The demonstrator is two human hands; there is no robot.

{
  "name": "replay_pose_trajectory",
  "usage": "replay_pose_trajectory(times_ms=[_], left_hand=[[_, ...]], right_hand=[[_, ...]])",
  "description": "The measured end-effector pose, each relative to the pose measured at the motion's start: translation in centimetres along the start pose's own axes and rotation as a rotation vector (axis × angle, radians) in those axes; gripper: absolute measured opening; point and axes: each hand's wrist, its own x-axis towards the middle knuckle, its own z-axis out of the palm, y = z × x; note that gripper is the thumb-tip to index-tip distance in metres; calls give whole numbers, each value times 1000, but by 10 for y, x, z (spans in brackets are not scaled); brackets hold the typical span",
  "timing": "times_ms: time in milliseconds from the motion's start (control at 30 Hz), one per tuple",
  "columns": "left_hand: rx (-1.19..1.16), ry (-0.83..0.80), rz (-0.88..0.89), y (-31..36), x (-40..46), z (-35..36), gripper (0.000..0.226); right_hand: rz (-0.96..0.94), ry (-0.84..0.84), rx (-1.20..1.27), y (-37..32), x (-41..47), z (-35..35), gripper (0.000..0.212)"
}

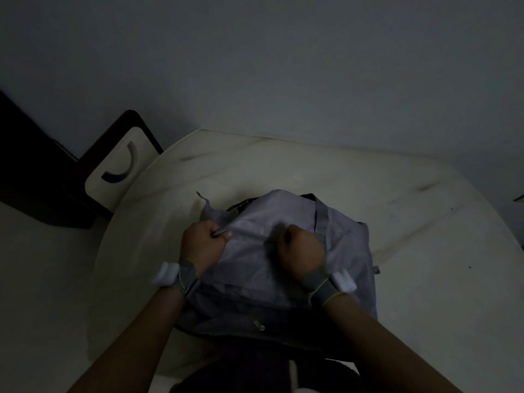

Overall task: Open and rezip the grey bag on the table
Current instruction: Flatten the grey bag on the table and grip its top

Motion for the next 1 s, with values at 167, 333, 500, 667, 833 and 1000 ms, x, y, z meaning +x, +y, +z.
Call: replay_pose_trajectory(times_ms=[167, 333, 500, 667, 833, 1000], left_hand=[[-8, 12, -52, -7, 5, 2, 37], [-43, -53, -64, -6, 7, 13, 37], [60, -251, 18, -9, 31, 10, 36], [-48, -352, 156, 6, 84, 5, 43], [441, -569, 141, 11, 141, 34, 103], [509, -694, -20, -10, 171, 59, 113]], right_hand=[[-70, 54, -286, 43, 0, -19, 31], [59, 53, -416, 71, -7, -31, 24], [-17, -165, -307, 93, 12, -34, 27], [85, -217, -401, 129, 80, -57, 55], [242, -442, -360, 148, 117, -49, 96], [348, -584, -274, 170, 136, -24, 103]])
